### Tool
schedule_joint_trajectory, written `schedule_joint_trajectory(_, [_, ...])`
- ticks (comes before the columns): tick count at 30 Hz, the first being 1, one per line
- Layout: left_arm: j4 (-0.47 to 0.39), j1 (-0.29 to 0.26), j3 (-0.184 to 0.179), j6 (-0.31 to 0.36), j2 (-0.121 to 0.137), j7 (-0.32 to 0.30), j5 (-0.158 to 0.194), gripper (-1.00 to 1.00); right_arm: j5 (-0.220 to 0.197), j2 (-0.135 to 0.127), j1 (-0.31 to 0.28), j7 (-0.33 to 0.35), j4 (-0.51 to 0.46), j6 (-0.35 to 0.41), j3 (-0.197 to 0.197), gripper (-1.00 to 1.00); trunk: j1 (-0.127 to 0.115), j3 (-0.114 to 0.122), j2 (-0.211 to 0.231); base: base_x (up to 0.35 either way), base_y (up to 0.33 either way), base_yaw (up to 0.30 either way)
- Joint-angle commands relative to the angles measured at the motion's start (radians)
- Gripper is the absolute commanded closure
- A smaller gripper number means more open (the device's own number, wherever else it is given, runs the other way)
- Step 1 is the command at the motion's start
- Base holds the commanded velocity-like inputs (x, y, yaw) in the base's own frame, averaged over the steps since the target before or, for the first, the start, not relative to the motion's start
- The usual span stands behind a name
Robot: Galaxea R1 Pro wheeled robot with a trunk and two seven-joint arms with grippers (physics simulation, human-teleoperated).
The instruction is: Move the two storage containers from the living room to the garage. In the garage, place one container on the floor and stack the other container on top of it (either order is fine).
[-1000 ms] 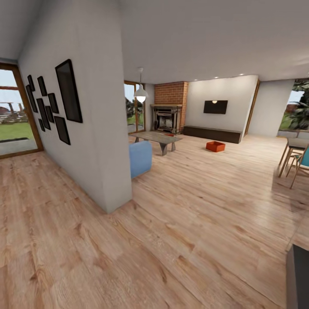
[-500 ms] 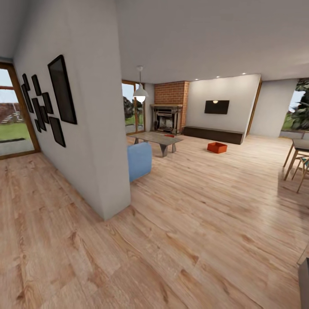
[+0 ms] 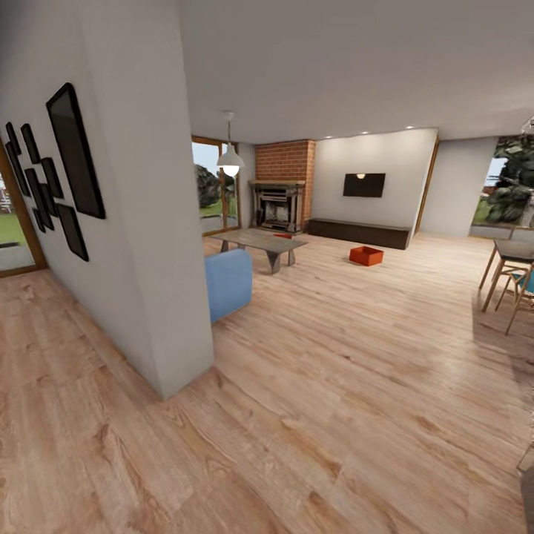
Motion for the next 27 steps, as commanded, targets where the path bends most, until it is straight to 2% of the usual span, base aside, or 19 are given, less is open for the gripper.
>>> schedule_joint_trajectory(1, [0.0, 0.0, 0.002, -0.002, 0.0, 0.0, 0.006, -1.0, -0.009, 0.0, -0.001, -0.004, -0.001, -0.001, 0.009, -1.0, 0.001, -0.001, 0.0, 0.323, 0.0, -0.244])
schedule_joint_trajectory(27, [0.0, 0.0, 0.002, -0.002, 0.001, 0.0, 0.006, -1.0, -0.009, 0.001, -0.001, -0.004, -0.001, -0.001, 0.007, -1.0, 0.001, -0.001, 0.0, 0.323, 0.0, -0.247])
